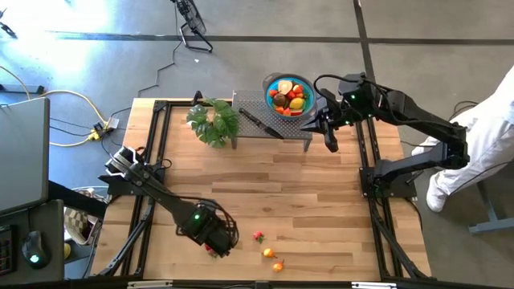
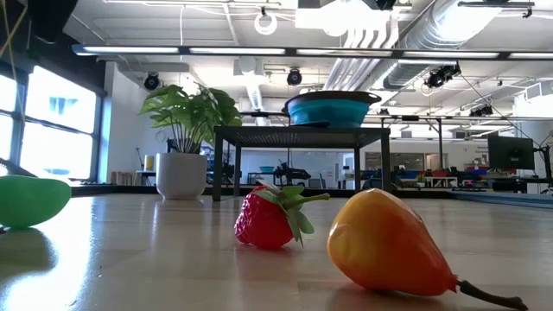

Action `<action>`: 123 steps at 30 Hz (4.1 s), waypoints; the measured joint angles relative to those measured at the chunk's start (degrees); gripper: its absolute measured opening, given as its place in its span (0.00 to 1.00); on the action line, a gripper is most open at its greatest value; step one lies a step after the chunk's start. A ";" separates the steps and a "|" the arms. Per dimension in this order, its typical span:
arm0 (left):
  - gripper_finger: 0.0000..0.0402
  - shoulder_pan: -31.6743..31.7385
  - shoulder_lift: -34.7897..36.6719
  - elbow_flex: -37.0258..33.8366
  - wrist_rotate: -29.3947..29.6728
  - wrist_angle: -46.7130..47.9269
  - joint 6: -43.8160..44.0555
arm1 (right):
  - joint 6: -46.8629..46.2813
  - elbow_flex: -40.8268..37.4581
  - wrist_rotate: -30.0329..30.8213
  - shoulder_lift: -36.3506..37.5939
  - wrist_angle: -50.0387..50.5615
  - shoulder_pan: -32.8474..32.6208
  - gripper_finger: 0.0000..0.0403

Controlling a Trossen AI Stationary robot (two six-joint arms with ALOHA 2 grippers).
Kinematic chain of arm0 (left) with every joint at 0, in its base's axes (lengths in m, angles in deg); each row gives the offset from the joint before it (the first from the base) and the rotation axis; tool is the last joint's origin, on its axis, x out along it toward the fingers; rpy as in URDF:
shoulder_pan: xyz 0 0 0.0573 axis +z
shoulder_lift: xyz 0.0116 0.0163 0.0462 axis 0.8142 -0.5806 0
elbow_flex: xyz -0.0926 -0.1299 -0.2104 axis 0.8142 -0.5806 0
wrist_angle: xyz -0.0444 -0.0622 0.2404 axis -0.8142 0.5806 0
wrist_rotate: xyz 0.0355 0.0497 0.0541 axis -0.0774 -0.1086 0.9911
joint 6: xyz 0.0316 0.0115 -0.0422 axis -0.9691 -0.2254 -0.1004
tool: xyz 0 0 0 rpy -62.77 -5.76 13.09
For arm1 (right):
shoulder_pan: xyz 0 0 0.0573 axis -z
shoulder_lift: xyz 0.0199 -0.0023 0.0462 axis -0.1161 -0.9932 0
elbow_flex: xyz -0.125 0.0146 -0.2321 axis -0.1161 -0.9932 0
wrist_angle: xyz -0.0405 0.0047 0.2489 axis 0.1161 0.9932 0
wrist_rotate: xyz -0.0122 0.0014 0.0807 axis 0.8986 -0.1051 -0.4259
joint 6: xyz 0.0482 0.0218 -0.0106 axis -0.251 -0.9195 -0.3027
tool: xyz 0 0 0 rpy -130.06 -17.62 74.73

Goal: Pick & Place Fruit
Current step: Put the green avocado in the blue bowl on the shelf

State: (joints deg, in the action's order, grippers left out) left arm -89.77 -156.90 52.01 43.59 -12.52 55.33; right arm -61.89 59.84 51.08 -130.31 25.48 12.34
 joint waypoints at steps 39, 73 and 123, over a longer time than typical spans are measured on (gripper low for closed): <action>0.93 0.00 -4.90 -10.52 2.48 -12.21 12.27 | 0.08 0.00 -0.02 -0.02 -0.08 0.01 0.01; 0.80 -0.07 -4.68 -22.49 8.31 -23.55 12.16 | 0.11 0.00 4.37 -0.02 -1.42 0.02 0.01; 0.58 0.05 -0.99 -18.91 15.75 -16.61 10.56 | -0.11 0.00 4.26 -0.02 -1.29 0.00 0.01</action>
State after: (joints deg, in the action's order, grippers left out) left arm -89.72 -157.89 33.11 59.35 -29.14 65.89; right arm -62.00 59.84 55.34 -130.34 24.19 12.34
